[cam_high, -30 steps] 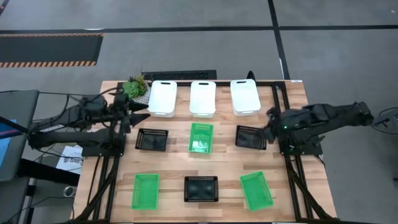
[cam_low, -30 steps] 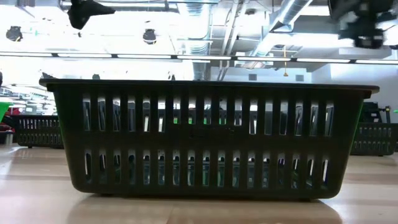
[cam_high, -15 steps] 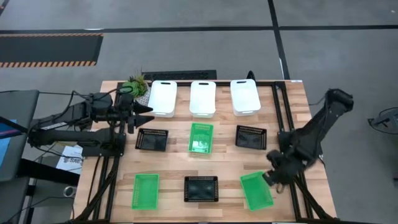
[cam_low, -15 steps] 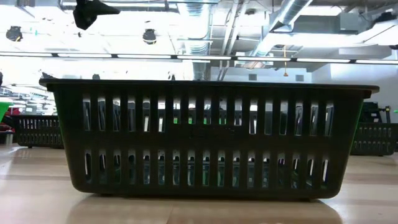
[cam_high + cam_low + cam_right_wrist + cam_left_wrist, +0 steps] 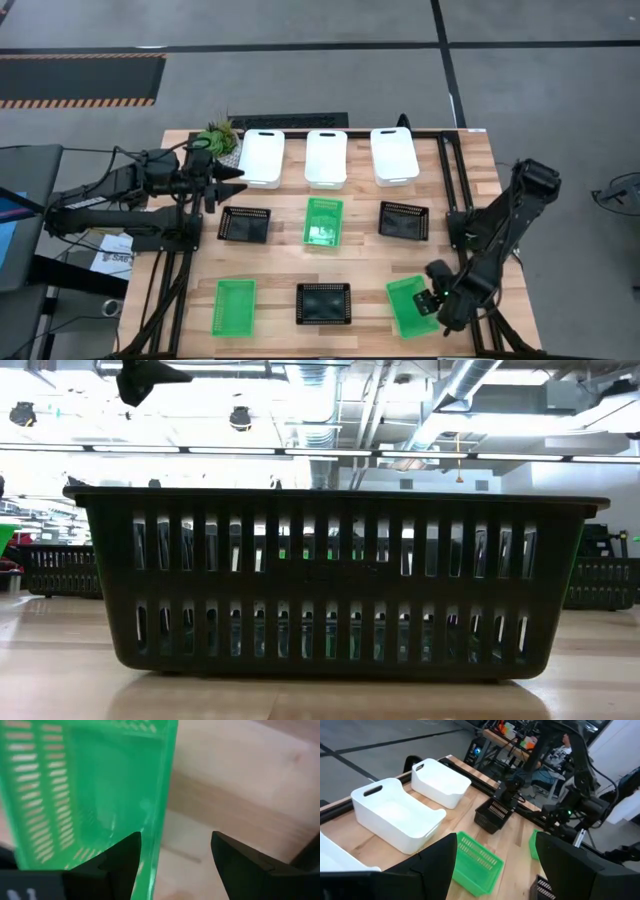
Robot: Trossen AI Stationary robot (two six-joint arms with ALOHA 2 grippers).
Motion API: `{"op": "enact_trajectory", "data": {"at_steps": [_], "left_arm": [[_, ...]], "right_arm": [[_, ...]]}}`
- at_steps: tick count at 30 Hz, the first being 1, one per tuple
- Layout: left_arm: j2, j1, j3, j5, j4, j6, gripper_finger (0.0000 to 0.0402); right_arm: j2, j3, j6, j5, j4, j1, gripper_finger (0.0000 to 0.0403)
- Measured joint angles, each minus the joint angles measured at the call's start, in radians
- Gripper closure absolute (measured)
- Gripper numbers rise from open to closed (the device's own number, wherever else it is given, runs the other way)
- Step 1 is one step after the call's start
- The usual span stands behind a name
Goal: Stack baskets by color
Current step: Stack the bottom right green bin on the top green bin
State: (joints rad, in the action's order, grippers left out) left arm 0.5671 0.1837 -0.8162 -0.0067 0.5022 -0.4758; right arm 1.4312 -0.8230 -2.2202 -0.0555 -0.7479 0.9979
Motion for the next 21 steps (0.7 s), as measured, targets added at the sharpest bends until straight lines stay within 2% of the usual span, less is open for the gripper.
{"op": "enact_trajectory", "data": {"at_steps": [4, 7, 10, 14, 15, 21], "left_arm": [[0.000, 0.000, 0.000, -0.012, 0.000, -0.002, 0.0142], [0.000, 0.000, 0.000, -0.017, 0.000, -0.010, 0.0142], [0.000, 0.000, 0.000, -0.032, 0.000, -0.031, 0.0142], [0.000, 0.000, 0.000, -0.053, 0.000, -0.030, 0.0142], [0.000, 0.000, 0.000, -0.054, 0.000, -0.023, 0.0142], [0.000, 0.000, 0.000, -0.058, 0.000, 0.000, 0.0142]], "right_arm": [[0.046, 0.000, 0.019, 0.004, 0.005, -0.041, 0.0145], [0.065, 0.000, 0.027, 0.027, 0.020, -0.078, 0.0180], [0.064, 0.000, 0.047, 0.029, 0.037, -0.111, 0.0247], [0.053, 0.000, 0.058, 0.030, 0.042, -0.148, 0.0368], [0.053, 0.000, 0.065, 0.030, 0.046, -0.156, 0.0383], [0.028, -0.001, 0.116, 0.028, 0.109, -0.186, 0.0393]]}}
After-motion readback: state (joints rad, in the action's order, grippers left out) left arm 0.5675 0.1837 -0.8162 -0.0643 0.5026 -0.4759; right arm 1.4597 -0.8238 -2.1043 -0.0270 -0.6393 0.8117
